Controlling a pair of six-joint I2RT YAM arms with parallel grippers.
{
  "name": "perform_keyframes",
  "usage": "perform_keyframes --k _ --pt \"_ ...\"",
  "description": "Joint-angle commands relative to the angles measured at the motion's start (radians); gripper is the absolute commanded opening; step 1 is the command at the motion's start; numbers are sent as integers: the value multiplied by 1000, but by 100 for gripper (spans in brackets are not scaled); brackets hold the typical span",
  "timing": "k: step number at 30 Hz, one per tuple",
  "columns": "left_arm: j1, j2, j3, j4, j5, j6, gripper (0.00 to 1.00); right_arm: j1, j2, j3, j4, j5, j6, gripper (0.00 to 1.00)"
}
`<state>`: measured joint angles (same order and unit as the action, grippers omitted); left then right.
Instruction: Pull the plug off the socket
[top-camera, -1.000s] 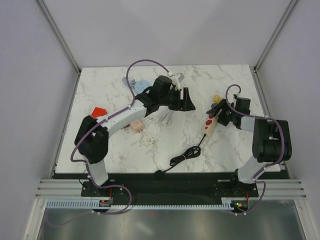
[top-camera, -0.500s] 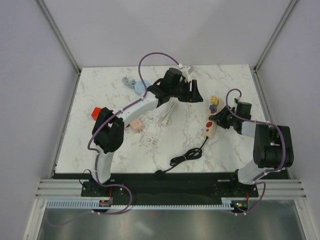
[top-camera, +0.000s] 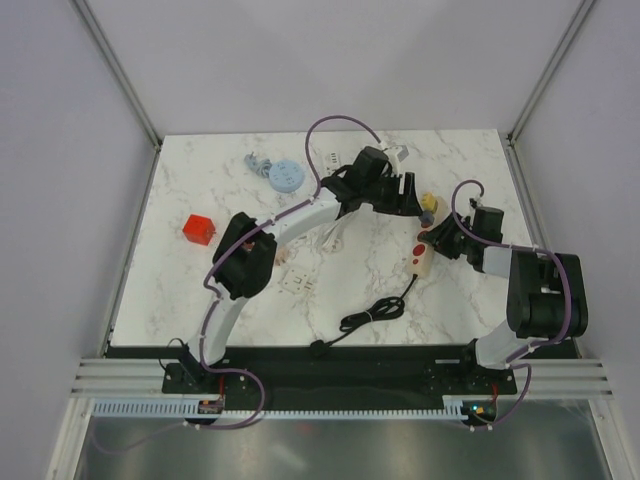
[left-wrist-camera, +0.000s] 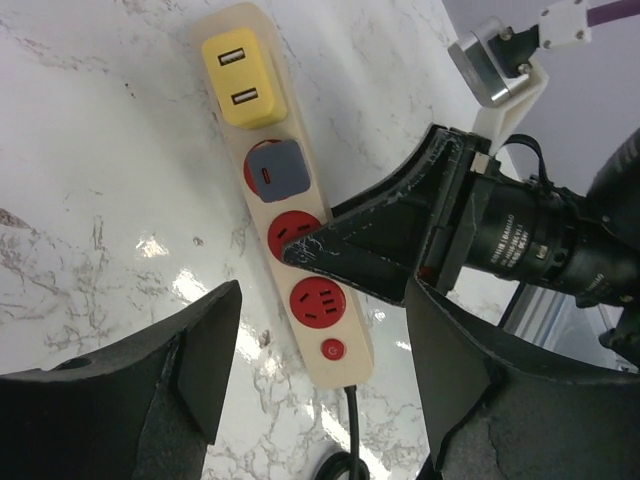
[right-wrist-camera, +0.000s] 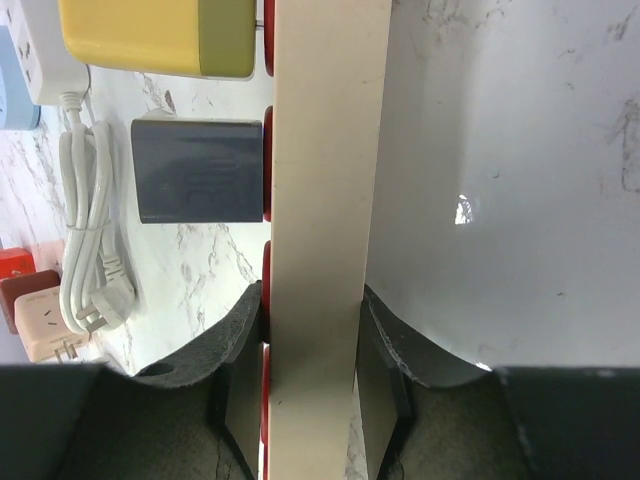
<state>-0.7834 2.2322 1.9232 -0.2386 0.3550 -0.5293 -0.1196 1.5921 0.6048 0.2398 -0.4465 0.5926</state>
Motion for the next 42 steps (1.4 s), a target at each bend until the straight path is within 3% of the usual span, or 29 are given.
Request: perform_keyframes --k 1,7,13,18,25,30,33,34,35,36,40,42 --pt "-5 67 83 -21 -37 -20 75 3 55 -39 -73 63 -45 0" --pt "-17 170 210 -24 -68 -76 79 1 46 -46 -62 66 -45 0" --pt "-33 267 316 -16 -83 -115 66 3 43 -50 -60 63 -45 0" --pt "-50 306 344 -16 -105 -118 72 1 39 -53 -54 54 -45 0" --pt "-51 362 379 -13 -110 -176 71 3 31 -59 -51 54 -43 0" --pt "-51 402 448 -2 -108 -213 54 3 26 -60 -53 54 -45 0" --pt "-51 408 462 1 -116 -222 38 3 26 -60 -56 55 -43 0" --pt "-51 405 461 1 -126 -222 31 3 28 -60 -57 58 -45 0" --pt "-51 393 456 -5 -132 -221 12 3 29 -57 -59 64 -45 0" --pt "-53 382 450 -10 -142 -216 2 3 32 -57 -65 69 -43 0" --pt "-68 298 390 -33 -226 -153 2 3 39 -42 -109 129 -43 0" --pt "-60 262 355 -12 -188 -188 2 3 17 -33 -154 216 -45 0"
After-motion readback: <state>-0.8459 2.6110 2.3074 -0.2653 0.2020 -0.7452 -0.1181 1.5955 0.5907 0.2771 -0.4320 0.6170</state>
